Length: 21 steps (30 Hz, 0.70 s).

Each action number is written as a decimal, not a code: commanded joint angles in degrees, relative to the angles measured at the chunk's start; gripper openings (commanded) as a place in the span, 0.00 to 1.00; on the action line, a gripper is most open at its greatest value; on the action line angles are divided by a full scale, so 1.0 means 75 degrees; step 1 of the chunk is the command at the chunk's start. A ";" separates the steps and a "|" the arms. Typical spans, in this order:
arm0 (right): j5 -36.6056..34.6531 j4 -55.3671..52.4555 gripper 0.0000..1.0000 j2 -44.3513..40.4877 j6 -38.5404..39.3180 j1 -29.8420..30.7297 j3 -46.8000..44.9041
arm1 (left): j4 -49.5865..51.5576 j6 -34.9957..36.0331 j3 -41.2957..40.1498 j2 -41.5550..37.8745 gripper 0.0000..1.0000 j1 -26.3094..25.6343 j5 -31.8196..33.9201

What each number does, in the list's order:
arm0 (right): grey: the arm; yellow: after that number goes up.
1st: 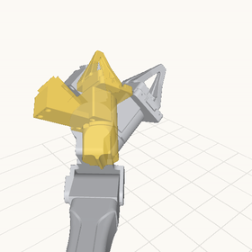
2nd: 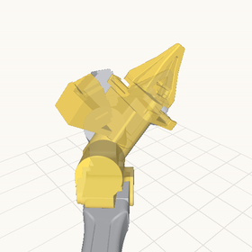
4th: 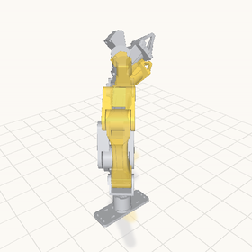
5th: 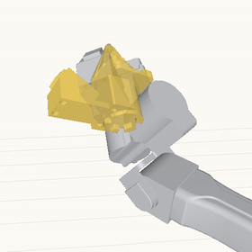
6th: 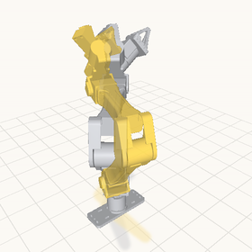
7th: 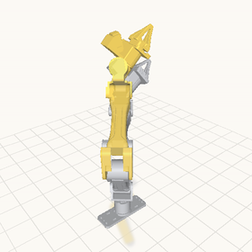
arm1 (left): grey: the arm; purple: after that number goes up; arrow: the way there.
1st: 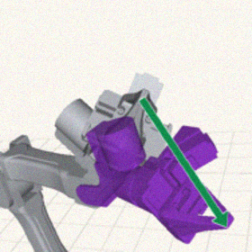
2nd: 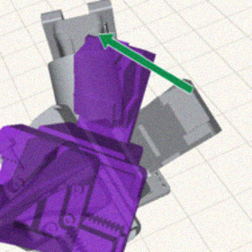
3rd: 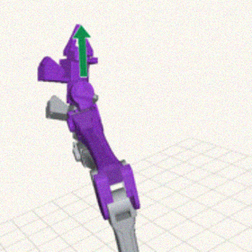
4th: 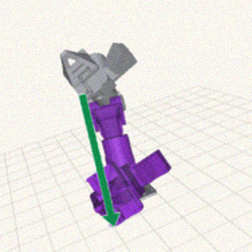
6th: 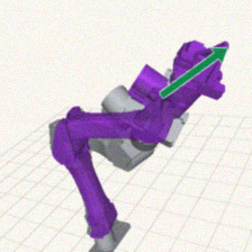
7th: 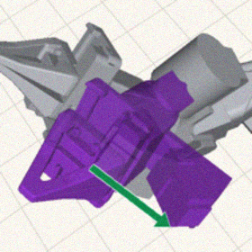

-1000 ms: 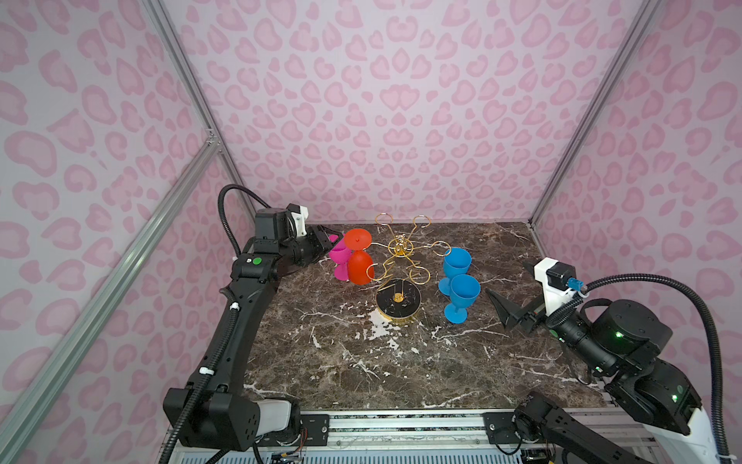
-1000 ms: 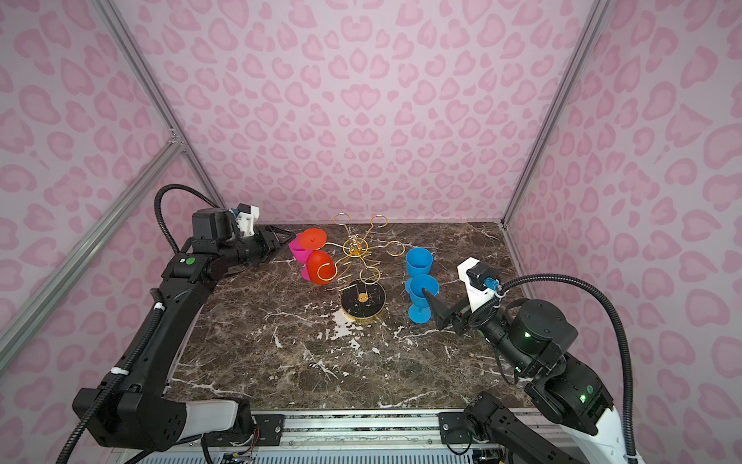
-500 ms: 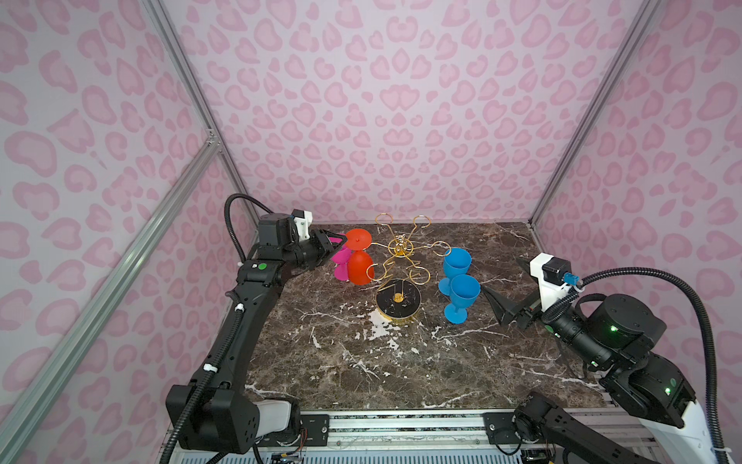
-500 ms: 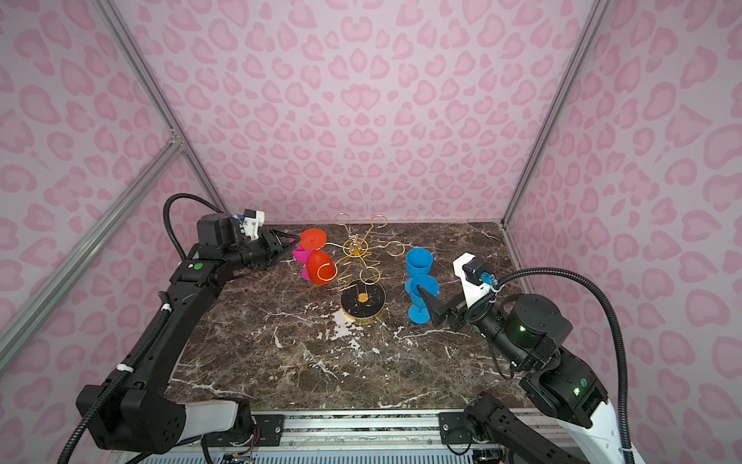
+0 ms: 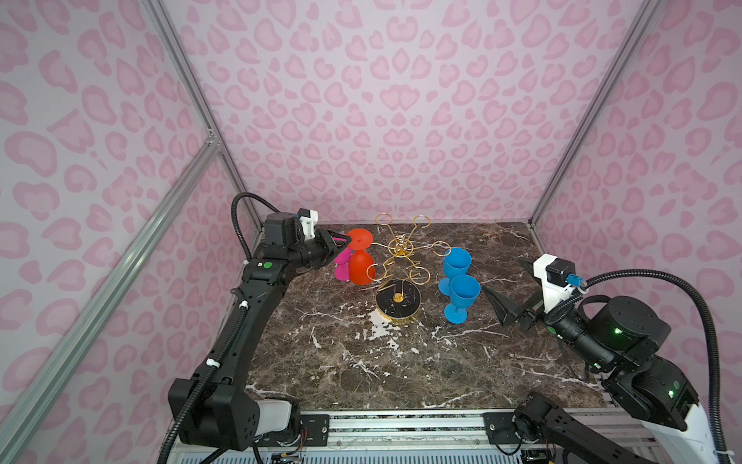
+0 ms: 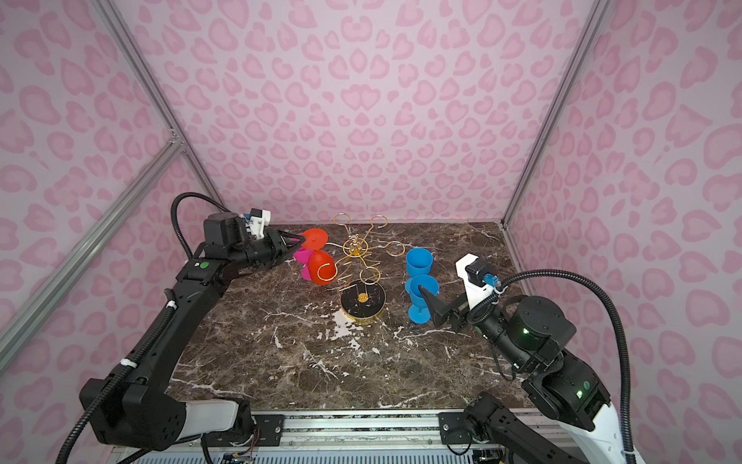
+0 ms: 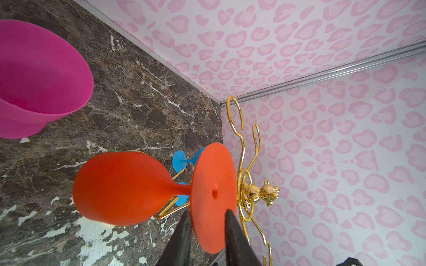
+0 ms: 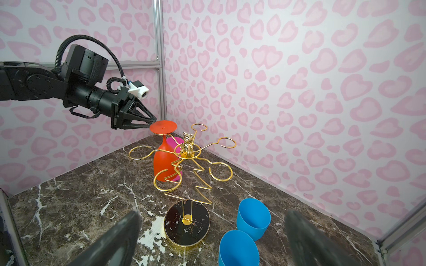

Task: Take the wine glass off the wine glass rack
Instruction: Pick up the wine glass from the wine glass rack.

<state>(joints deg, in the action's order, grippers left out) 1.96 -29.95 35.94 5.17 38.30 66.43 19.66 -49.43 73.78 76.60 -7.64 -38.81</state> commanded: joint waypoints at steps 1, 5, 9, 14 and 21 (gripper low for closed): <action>0.0026 -0.0049 1.00 -0.0029 -0.0039 0.0003 0.0037 | -0.0278 -0.0030 -0.0001 0.0047 0.25 -0.0034 -0.0047; -0.0018 -0.0072 1.00 -0.0087 -0.0068 0.0002 0.0014 | -0.0278 -0.0028 -0.0011 0.0040 0.21 -0.0090 -0.0064; -0.0090 -0.0084 1.00 -0.0151 -0.0103 0.0003 -0.0010 | -0.0258 -0.0020 -0.0010 -0.0018 0.15 -0.0087 0.0015; -0.0086 -0.0072 1.00 -0.0175 -0.0115 0.0002 -0.0031 | -0.0264 -0.0060 -0.0012 -0.0053 0.07 -0.0084 0.0041; -0.0062 -0.0052 0.99 -0.0215 -0.0162 0.0002 -0.0080 | -0.0283 -0.0125 -0.0071 -0.0099 0.04 -0.0101 0.0083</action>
<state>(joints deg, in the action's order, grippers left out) 1.52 -30.55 34.61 4.64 38.30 66.28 18.46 -50.11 73.56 76.31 -8.34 -38.74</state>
